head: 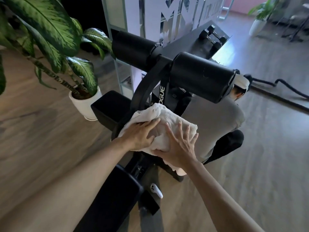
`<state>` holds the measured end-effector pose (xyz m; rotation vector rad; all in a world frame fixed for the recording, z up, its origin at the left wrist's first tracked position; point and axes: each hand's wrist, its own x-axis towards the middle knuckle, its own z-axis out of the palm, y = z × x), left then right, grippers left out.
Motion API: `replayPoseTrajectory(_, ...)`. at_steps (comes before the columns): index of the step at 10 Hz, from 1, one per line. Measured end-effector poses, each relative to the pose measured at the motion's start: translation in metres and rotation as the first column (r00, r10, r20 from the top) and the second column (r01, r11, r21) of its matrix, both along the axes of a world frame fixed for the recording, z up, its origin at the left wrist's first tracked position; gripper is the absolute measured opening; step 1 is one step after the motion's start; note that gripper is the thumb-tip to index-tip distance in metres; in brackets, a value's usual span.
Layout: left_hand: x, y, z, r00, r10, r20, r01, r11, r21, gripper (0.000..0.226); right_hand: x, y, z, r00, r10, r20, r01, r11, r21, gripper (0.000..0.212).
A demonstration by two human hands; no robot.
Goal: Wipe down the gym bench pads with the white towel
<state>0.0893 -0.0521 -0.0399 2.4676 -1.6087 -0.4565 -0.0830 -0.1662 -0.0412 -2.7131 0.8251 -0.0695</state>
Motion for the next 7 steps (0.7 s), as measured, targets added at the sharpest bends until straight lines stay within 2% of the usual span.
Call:
replayPoseTrajectory(1,-0.007,0.003,-0.015,0.995,-0.004,0.101,0.007,1.000,-0.026,0.074,-0.003,0.003,-0.008,0.995,0.051,0.081,-0.056,0.997,0.060,0.102)
replayPoseTrajectory(2,-0.016,0.004,-0.021,0.989,0.023,0.148,-0.015,0.998,-0.053,0.070,-0.005,0.005,-0.013,0.993,0.047,0.104,-0.056,0.994,0.089,0.080)
replayPoseTrajectory(3,-0.020,0.000,-0.018,0.989,0.059,0.134,-0.049,0.995,-0.083,0.072,0.001,0.007,-0.019,0.996,0.016,0.088,-0.016,1.000,-0.005,0.067)
replayPoseTrajectory(4,-0.021,0.001,-0.010,0.991,0.056,0.120,-0.049,0.997,-0.059,0.074,0.004,0.007,-0.019,0.998,0.012,0.063,-0.010,0.999,-0.030,0.065)
replayPoseTrajectory(5,-0.025,0.001,-0.001,0.997,0.068,0.034,-0.067,0.997,-0.034,0.077,0.001,0.010,-0.016,0.999,0.035,0.012,-0.035,0.999,-0.016,0.065)
replayPoseTrajectory(6,-0.022,-0.007,0.020,0.978,0.147,-0.151,-0.148,0.989,0.006,0.069,0.004,0.005,0.000,0.998,0.055,-0.041,-0.053,0.998,0.043,0.065)
replayPoseTrajectory(7,-0.009,0.003,0.062,0.667,0.231,-0.708,-0.454,0.880,-0.140,0.047,0.017,-0.006,0.053,0.997,0.041,0.065,-0.062,0.934,0.352,0.066)
